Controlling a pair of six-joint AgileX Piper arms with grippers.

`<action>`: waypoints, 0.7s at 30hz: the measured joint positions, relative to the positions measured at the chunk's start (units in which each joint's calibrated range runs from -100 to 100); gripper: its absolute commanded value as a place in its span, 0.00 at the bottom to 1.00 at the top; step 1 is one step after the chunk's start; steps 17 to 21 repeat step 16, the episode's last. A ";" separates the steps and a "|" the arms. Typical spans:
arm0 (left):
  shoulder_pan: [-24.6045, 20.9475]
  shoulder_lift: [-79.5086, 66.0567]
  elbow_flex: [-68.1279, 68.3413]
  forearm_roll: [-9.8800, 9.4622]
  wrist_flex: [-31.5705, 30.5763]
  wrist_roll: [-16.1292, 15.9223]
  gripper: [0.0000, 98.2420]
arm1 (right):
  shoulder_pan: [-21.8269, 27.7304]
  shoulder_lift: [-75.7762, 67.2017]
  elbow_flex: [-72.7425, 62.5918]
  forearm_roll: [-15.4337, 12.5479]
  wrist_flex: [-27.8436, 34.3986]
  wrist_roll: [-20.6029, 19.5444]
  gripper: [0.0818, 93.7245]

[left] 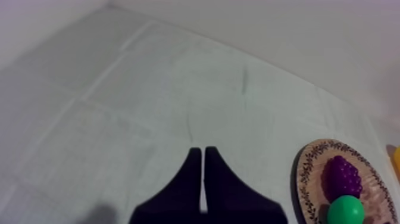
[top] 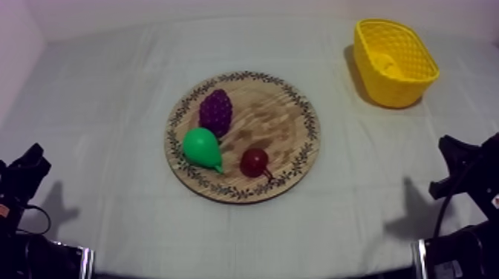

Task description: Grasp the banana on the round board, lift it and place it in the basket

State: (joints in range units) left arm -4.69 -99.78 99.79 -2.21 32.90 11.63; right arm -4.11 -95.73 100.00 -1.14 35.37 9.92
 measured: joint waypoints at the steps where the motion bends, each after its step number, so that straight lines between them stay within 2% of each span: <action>1: 0.00 0.00 0.00 0.00 0.00 0.00 0.00 | 0.00 0.00 0.00 0.00 -0.01 0.12 0.00; 21: 0.00 0.00 0.00 0.00 0.00 0.00 0.00 | 0.00 0.00 0.00 0.00 -0.01 0.46 0.00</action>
